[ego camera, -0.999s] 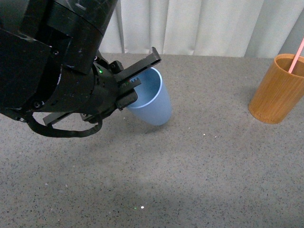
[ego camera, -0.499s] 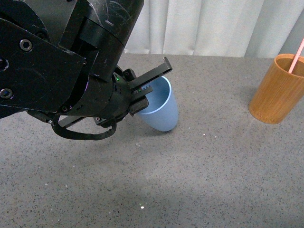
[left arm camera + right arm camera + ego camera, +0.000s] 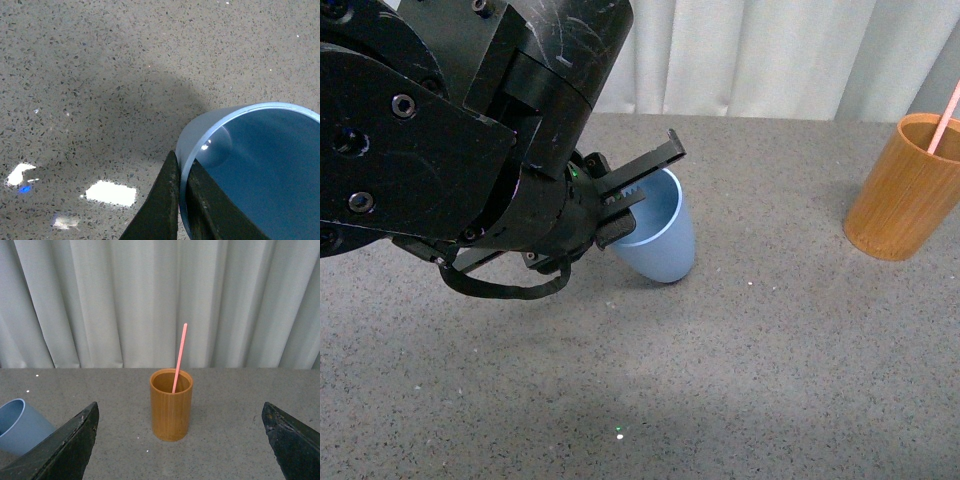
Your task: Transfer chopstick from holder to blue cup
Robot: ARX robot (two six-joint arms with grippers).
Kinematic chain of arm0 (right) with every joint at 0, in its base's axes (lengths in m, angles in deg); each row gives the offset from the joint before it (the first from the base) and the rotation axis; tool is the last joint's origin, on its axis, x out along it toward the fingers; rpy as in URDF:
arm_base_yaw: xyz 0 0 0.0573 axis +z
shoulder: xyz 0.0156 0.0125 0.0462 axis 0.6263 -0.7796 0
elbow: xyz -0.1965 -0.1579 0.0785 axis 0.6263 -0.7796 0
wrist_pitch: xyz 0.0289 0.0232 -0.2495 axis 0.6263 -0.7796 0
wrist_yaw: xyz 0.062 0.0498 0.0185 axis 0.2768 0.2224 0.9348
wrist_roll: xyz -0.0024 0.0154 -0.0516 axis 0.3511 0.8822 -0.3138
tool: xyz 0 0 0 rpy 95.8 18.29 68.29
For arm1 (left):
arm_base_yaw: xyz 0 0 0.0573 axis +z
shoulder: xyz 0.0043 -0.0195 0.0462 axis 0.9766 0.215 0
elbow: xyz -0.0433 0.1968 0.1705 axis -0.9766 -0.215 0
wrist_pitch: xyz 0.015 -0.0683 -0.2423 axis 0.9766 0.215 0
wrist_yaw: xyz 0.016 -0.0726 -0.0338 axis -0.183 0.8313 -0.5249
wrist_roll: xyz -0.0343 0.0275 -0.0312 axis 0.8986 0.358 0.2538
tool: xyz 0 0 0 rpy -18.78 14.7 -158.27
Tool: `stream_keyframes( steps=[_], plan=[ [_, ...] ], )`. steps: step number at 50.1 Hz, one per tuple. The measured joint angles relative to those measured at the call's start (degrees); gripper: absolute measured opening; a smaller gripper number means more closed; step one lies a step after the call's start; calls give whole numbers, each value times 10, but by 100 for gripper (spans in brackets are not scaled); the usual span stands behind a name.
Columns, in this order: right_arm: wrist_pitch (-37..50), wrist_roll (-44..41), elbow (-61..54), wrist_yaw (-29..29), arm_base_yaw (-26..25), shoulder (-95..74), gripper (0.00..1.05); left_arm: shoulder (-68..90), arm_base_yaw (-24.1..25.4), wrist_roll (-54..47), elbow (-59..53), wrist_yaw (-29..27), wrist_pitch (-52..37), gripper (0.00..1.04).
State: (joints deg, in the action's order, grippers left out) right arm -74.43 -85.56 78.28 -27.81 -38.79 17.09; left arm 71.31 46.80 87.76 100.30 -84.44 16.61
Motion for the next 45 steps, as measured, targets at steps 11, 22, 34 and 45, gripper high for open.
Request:
stream_keyframes(
  steps=[11,22,34,45],
  plan=[
    [0,0,0,0,0,0,95,3,-2,1,4,-1,4,4],
    [0,0,0,0,0,0,95,3,-2,1,7,-6,7,4],
    [0,0,0,0,0,0,95,3,-4,2,9,-2,5,19],
    [0,0,0,0,0,0,95,3,-6,2,15,0,4,57]
  ],
)
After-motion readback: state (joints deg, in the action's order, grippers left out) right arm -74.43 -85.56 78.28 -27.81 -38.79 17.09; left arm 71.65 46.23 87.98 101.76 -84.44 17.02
